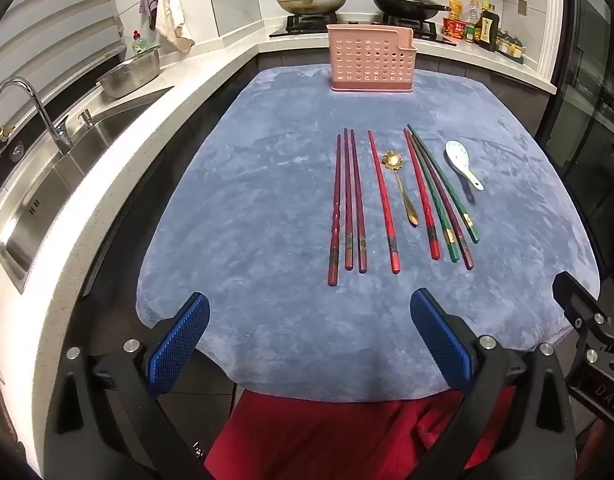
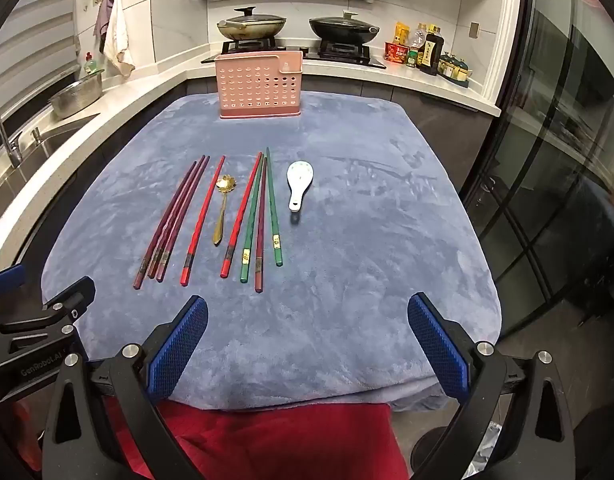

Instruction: Organize utensils

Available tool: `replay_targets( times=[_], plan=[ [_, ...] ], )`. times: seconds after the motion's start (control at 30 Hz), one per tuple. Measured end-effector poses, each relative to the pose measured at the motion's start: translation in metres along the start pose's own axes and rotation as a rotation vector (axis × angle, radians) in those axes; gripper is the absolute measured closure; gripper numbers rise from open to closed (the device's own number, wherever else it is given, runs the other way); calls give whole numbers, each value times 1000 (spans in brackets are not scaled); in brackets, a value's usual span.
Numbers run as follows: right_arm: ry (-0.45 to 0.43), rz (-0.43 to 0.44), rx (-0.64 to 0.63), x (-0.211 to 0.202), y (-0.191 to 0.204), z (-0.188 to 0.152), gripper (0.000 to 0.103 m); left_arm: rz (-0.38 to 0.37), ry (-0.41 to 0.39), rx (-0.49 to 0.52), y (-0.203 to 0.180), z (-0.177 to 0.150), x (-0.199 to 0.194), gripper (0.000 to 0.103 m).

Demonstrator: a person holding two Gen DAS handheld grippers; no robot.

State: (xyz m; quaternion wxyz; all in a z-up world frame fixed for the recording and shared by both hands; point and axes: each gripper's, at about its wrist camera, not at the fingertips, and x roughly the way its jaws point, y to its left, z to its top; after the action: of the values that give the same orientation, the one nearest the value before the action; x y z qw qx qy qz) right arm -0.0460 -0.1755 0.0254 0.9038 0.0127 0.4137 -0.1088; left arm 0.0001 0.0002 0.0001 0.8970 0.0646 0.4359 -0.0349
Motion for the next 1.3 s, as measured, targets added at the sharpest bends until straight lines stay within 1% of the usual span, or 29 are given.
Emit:
replay_targets(
  times=[0.37, 1.3],
  plan=[
    [-6, -7, -6, -1, 1, -1, 7, 2, -11, 6, -1, 0, -1, 7],
    [-9, -6, -5, -1, 1, -1, 7, -5, -10, 8, -6, 0, -6, 7]
  ],
)
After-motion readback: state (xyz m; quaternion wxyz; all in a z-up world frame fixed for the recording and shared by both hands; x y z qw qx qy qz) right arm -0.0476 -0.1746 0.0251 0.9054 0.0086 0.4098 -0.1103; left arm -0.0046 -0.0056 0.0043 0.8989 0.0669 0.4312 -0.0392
